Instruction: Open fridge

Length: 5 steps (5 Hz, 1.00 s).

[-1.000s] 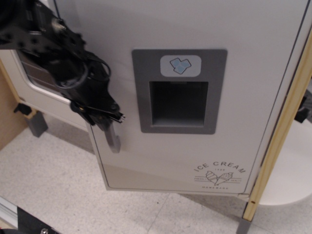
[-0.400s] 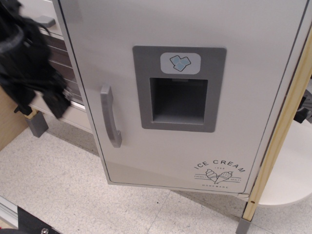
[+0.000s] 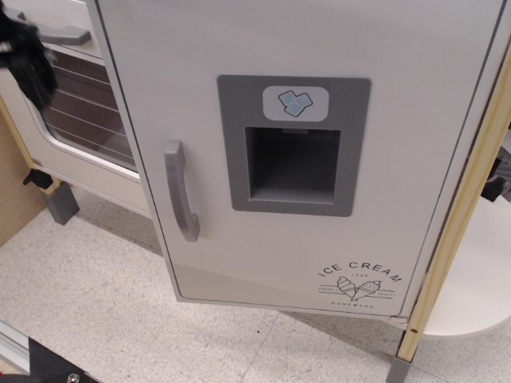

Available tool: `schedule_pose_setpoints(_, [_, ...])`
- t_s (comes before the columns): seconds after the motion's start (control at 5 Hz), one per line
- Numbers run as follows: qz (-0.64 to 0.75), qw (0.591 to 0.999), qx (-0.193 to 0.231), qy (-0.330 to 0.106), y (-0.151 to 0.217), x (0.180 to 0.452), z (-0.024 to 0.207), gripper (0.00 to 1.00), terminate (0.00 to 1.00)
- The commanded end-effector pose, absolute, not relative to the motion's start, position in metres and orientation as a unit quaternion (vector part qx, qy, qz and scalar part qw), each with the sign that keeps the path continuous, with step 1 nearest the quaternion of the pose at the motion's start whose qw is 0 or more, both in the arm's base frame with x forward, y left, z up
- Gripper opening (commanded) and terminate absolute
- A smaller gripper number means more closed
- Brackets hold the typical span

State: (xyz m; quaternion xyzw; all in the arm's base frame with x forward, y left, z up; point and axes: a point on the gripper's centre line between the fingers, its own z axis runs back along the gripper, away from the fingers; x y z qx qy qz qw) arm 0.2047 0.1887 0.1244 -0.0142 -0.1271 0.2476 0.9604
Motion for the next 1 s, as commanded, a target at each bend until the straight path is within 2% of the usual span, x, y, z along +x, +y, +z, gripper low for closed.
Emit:
schedule_pose_setpoints(0.0, [0.347, 0.927, -0.018, -0.140, 0.218, 0.229, 0.153, 1.00, 0.00])
schedule_pose_setpoints(0.4, [0.373, 0.918, -0.022, -0.131, 0.193, 0.275, 0.159, 1.00, 0.00])
schedule_pose_setpoints(0.6, [0.357, 0.925, -0.022, -0.124, 0.173, 0.288, 0.160, 1.00, 0.00])
schedule_pose_setpoints(0.8, [0.290, 0.949, -0.007, -0.122, 0.151, 0.278, 0.156, 1.00, 0.00])
